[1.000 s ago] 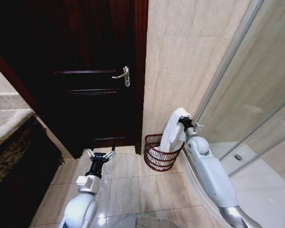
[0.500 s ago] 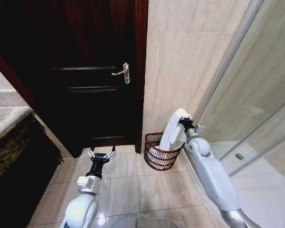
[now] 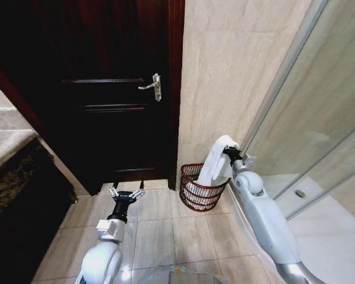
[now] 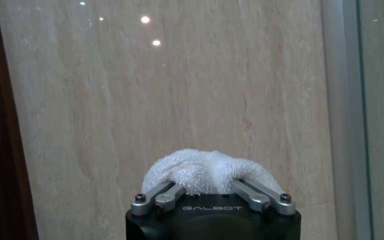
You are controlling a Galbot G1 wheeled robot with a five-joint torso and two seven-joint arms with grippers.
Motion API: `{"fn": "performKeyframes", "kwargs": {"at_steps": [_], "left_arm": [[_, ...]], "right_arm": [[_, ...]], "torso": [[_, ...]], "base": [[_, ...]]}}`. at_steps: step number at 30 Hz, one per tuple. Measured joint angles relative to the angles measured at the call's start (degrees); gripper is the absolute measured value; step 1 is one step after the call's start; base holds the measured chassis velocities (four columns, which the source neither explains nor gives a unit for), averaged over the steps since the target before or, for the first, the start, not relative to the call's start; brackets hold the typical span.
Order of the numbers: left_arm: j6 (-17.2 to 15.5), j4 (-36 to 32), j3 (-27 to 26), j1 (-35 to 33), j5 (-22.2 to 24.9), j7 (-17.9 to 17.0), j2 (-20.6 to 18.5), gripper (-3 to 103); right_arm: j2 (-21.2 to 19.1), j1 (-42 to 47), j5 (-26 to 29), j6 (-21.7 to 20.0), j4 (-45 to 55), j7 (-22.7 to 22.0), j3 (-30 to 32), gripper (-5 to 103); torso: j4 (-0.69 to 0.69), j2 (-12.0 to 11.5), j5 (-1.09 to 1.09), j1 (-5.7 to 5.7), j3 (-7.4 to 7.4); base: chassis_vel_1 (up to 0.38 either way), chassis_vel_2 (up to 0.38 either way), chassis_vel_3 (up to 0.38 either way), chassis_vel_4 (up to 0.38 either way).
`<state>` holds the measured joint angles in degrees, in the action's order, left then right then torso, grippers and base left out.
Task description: Discard the used towel into the hamper.
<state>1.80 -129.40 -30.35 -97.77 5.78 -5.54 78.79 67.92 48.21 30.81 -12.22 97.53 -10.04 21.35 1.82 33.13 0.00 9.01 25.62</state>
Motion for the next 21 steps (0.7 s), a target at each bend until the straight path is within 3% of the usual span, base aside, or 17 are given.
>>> {"fn": "performKeyframes", "kwargs": {"at_steps": [21], "left_arm": [[0.0, 0.3, 0.2, 0.1, 0.0, 0.1, 0.2, 100]], "right_arm": [[0.1, -0.3, 0.0, -0.3, 0.6, 0.0, -0.5, 9]], "torso": [[0.00, -5.0, 0.00, -2.03, -2.98]], "base": [[0.000, 0.000, 0.000, 0.000]]}}
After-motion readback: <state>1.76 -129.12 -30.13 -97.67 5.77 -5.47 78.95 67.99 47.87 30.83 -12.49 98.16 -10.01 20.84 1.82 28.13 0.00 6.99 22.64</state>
